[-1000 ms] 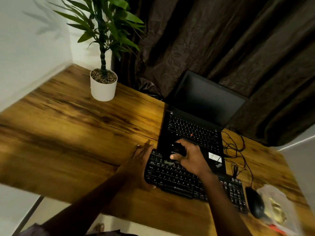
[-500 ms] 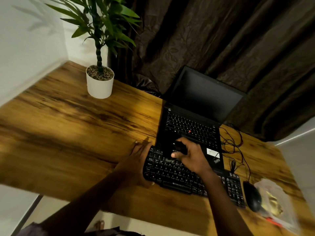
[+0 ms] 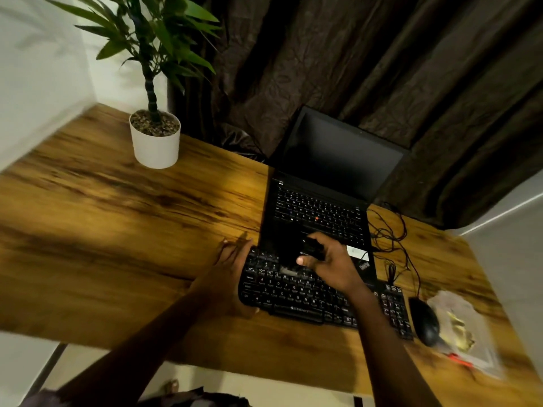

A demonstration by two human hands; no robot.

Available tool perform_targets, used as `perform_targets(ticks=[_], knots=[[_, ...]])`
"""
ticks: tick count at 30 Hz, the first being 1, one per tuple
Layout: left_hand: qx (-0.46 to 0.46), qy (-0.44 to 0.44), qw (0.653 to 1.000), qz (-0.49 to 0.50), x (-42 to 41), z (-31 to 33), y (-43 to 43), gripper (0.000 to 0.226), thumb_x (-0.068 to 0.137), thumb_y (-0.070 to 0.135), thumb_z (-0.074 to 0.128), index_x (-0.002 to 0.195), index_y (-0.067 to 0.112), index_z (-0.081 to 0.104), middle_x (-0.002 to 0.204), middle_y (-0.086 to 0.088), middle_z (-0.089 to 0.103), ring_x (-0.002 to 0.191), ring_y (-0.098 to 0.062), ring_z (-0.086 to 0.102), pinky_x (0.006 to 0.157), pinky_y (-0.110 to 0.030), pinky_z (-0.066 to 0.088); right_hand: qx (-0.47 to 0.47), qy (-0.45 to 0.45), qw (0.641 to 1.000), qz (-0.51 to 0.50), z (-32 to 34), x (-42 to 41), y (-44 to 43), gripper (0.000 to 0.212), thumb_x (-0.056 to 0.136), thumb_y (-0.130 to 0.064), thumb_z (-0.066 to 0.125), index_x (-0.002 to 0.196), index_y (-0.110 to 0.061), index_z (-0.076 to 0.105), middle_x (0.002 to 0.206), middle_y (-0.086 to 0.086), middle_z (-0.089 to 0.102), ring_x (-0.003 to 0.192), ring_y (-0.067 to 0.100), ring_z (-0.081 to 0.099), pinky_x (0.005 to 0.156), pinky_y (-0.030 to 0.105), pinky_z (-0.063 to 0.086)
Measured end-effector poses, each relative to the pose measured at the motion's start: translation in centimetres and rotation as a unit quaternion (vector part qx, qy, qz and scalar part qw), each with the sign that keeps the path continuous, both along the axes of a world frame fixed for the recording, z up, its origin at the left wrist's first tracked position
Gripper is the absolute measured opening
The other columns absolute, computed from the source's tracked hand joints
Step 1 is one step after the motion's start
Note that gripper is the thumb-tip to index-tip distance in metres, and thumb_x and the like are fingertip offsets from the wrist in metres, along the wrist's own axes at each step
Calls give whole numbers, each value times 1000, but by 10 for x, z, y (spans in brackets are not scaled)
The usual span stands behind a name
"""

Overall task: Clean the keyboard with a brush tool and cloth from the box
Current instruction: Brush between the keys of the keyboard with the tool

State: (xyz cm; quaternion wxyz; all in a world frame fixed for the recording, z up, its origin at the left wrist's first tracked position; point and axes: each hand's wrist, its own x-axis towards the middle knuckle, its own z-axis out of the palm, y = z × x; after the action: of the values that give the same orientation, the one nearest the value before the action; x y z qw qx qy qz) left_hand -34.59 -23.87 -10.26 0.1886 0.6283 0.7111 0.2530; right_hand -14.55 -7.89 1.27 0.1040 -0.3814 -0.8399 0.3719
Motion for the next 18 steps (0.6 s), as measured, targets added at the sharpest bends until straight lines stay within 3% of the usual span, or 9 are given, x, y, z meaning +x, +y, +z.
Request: perform_targets(ticks=[3, 8, 12, 16, 18], knots=[[-7, -8, 1000, -1, 1, 2, -1, 148, 49, 81, 72, 156, 22, -12, 164, 2, 12, 152, -27, 2, 123, -51, 10, -6, 14, 1000, -6, -4, 2, 0, 34, 81, -13, 78, 110, -22, 63, 102, -3, 70, 94, 7, 68, 75, 25, 57], [-15, -25, 1000, 3, 1, 4, -2, 148, 49, 79, 73, 155, 24, -12, 163, 4, 14, 151, -27, 2, 123, -52, 14, 28, -31, 999, -11, 7, 23, 7, 34, 81, -11, 78, 108, -24, 62, 98, -10, 69, 88, -2, 65, 69, 11, 49], [-14, -33, 999, 4, 1, 6, -2, 146, 50, 77, 75, 157, 23, -8, 163, 5, 12, 151, -27, 1, 123, -51, 14, 31, -27, 999, -12, 8, 19, 6, 33, 80, -11, 78, 104, -27, 61, 99, -11, 67, 92, -3, 62, 70, 9, 46], [-9, -14, 1000, 0, 1, 3, -1, 147, 48, 80, 72, 157, 20, -7, 164, 3, 11, 152, -27, 4, 123, -51, 14, -6, 18, 1000, -19, -3, 7, -1, 33, 81, -13, 78, 109, -21, 62, 105, -6, 68, 99, 2, 65, 79, 17, 52], [-5, -22, 1000, 2, 1, 3, -1, 147, 47, 79, 73, 157, 20, -6, 163, 2, 14, 151, -27, 5, 123, -51, 13, -16, 24, 999, -24, -4, 10, 0, 32, 81, -12, 77, 109, -20, 62, 105, -4, 67, 97, 5, 65, 76, 19, 53]])
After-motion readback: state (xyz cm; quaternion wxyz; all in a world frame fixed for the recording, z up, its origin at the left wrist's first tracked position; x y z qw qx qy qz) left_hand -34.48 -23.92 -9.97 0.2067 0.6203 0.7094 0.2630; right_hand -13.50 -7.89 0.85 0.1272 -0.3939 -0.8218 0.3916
